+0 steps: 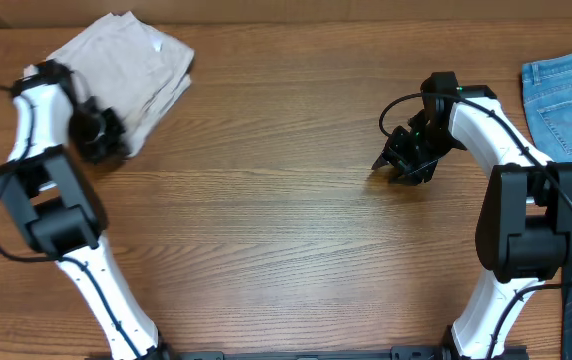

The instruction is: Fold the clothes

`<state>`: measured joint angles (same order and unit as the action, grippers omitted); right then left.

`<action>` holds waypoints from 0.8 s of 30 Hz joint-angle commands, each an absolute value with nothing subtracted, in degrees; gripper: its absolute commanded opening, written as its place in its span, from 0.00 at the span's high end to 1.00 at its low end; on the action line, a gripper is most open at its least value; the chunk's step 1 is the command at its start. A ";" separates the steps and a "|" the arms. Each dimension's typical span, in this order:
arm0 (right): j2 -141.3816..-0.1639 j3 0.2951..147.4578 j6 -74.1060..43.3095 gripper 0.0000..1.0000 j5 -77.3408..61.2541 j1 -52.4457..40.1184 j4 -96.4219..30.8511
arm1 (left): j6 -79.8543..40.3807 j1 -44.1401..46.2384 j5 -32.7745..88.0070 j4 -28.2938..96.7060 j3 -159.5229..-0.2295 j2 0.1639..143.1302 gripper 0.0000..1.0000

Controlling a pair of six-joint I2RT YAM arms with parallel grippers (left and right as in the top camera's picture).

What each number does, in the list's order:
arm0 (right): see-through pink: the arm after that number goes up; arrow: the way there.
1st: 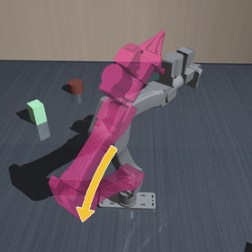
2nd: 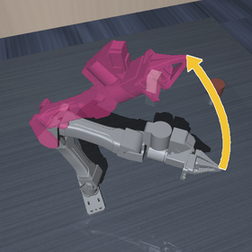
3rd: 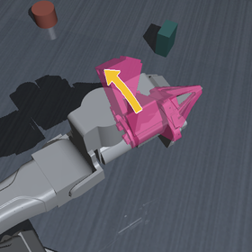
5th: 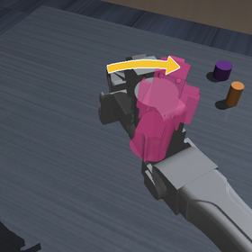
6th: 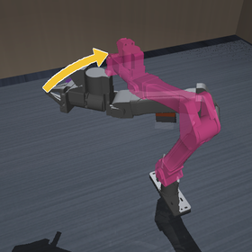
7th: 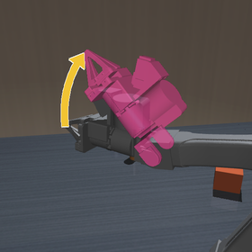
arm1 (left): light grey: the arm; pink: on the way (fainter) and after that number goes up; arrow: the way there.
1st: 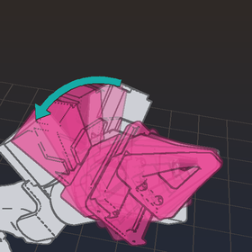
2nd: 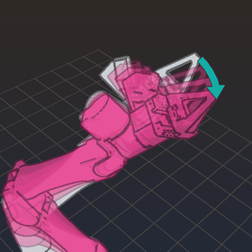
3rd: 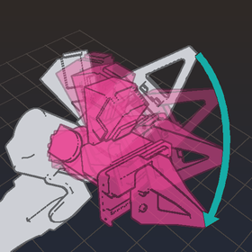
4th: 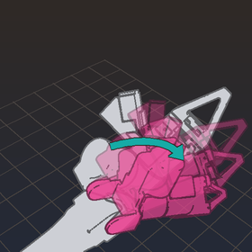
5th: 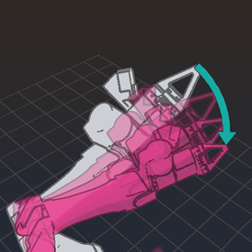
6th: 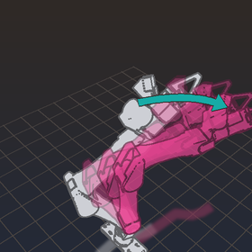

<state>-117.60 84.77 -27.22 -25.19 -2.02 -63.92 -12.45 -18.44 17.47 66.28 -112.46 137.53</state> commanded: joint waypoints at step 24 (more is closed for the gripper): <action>-115.46 85.89 -27.64 0.54 -25.58 -2.31 -63.72 | -5.02 -4.38 20.45 62.67 -110.56 126.76 0.96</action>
<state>-117.58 84.77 -27.29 -25.26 -2.02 -63.90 -9.93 -3.81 23.73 64.31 -110.24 132.49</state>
